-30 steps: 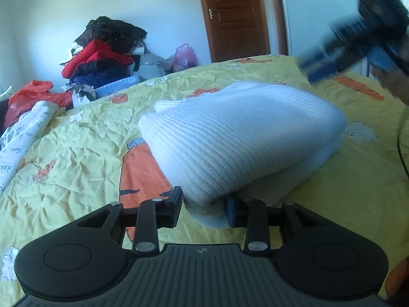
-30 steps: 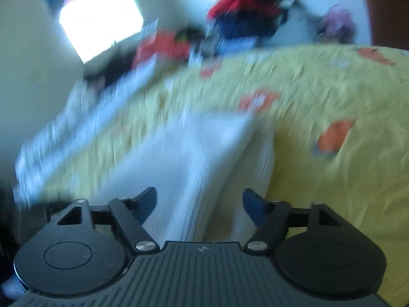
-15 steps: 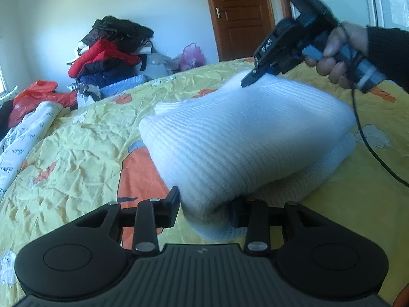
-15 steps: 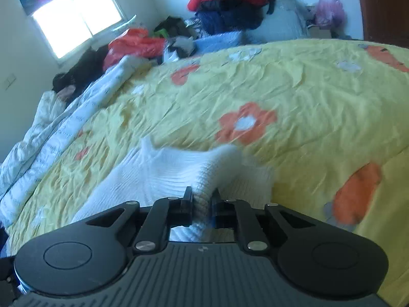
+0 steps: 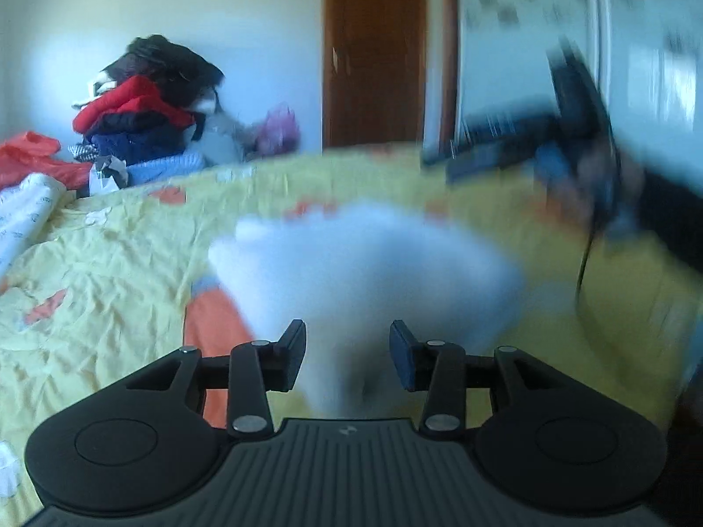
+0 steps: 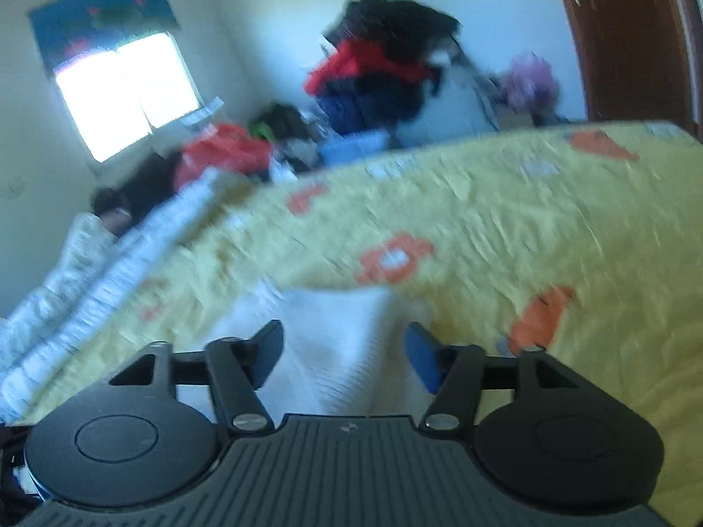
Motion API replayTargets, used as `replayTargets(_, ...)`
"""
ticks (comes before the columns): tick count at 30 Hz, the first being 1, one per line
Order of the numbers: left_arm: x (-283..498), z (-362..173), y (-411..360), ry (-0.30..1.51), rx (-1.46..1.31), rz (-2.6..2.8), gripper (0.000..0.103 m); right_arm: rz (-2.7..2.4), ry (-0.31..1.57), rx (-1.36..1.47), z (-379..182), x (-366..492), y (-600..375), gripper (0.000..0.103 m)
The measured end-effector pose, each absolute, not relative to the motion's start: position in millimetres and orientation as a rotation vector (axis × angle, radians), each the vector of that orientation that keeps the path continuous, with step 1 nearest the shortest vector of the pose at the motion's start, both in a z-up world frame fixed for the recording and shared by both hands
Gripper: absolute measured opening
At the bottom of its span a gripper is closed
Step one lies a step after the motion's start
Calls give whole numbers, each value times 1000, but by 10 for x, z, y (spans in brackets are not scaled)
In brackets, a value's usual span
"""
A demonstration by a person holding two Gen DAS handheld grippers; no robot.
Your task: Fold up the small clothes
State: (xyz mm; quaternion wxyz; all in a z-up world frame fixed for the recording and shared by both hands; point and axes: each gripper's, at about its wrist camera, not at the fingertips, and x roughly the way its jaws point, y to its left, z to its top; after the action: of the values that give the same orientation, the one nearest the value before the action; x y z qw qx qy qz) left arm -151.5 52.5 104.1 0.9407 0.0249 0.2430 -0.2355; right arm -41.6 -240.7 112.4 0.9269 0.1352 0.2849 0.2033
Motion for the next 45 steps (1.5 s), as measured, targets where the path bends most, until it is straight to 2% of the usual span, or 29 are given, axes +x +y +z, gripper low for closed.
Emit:
replayTargets(4,-845,1172,358,469,2,-334,45,464,555,373,1213,-153,-2172,77)
replayTargets(7,-303,924,83,579,31,-256,45,454,646,447,1047,272,-1893,77)
replayTargets(9,-167,726,-96,639,83,-260,44,406,712,370,876,442,-1713,76)
replayTargets(10,-202,654,-172,616,131,-246,44,374,759,296,756,499,-1619,73)
replayTargets(11,-253,598,-224,587,178,-237,44,331,814,207,592,538,-1539,61)
replayTargets(12,-285,556,-246,581,186,-229,44,339,789,150,445,502,-1530,61)
replayTargets(14,-292,517,-260,575,184,-221,44,367,761,215,404,464,-1642,60)
replayTargets(20,-255,522,-215,580,171,-224,44,322,742,124,536,405,-1497,62)
replayTargets(24,-274,509,-219,574,167,-216,44,339,689,204,636,104,-1548,73)
replayTargets(27,-277,494,-255,565,179,-213,44,346,695,131,392,97,-1525,72)
replayTargets(34,-556,636,-159,512,174,-202,45,313,688,67,658,-154,-1420,74)
replayTargets(37,-977,725,-32,471,161,-240,51,402,619,136,816,-666,-1631,77)
replayTargets(38,-1105,730,7,473,151,-245,56,416,615,156,826,-806,-1698,79)
replayTargets(39,-1225,718,45,484,131,-251,62,429,621,169,820,-950,-1755,79)
replayTargets(43,-1525,653,141,528,37,-223,66,374,646,200,703,-1446,-1967,79)
replayTargets(45,-1607,618,156,548,-27,-197,75,322,664,223,619,-1640,-2056,84)
